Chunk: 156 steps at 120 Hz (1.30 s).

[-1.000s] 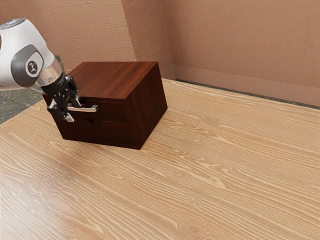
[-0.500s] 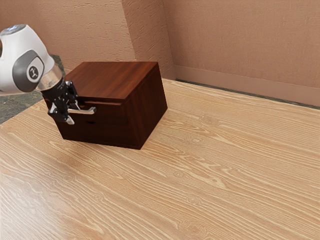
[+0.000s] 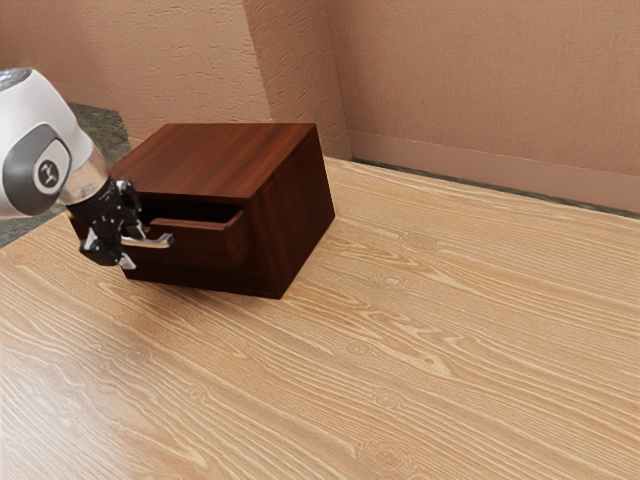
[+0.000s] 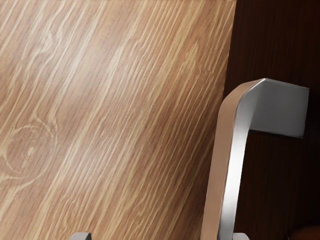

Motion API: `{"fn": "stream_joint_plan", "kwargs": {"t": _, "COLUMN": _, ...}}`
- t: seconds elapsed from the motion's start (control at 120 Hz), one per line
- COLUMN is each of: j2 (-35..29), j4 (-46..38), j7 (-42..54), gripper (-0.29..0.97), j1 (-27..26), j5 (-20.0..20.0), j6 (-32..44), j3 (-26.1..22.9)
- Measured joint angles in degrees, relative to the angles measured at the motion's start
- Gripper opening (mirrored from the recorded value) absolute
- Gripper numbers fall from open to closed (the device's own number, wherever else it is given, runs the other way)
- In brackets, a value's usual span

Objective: Pull the drawer handle with one arm to open the drawer

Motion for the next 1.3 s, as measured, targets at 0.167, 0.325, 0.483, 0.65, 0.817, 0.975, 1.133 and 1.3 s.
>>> {"fn": "stream_joint_plan", "kwargs": {"t": 0.167, "j2": -2.6, "j4": -3.8, "j7": 0.0, "gripper": 0.31, "j1": 0.4, "j5": -0.1, "j6": 1.6, "j3": 0.0}}
{"fn": "stream_joint_plan", "kwargs": {"t": 0.325, "j2": -4.4, "j4": -6.0, "j7": 0.0, "gripper": 0.31, "j1": 0.4, "j5": -0.2, "j6": 2.6, "j3": 0.0}}
{"fn": "stream_joint_plan", "kwargs": {"t": 0.483, "j2": -6.5, "j4": -8.4, "j7": 0.0, "gripper": 0.31, "j1": 0.6, "j5": -0.3, "j6": 3.1, "j3": 0.0}}
{"fn": "stream_joint_plan", "kwargs": {"t": 0.65, "j2": -8.8, "j4": -11.1, "j7": 0.0, "gripper": 0.31, "j1": 1.1, "j5": -0.3, "j6": 3.3, "j3": 0.0}}
{"fn": "stream_joint_plan", "kwargs": {"t": 0.817, "j2": -11.1, "j4": -13.1, "j7": 0.0, "gripper": 0.31, "j1": 1.2, "j5": -0.3, "j6": 3.4, "j3": 0.0}}
{"fn": "stream_joint_plan", "kwargs": {"t": 0.975, "j2": -12.8, "j4": -15.5, "j7": -0.1, "gripper": 0.32, "j1": 1.4, "j5": -0.3, "j6": 3.4, "j3": 0.0}}
{"fn": "stream_joint_plan", "kwargs": {"t": 1.133, "j2": -14.8, "j4": -17.6, "j7": -0.2, "gripper": 0.32, "j1": 1.5, "j5": -0.4, "j6": 3.4, "j3": 0.0}}
{"fn": "stream_joint_plan", "kwargs": {"t": 1.3, "j2": -16.7, "j4": -19.5, "j7": -0.3, "gripper": 0.32, "j1": 1.9, "j5": -0.3, "j6": 3.4, "j3": 0.0}}
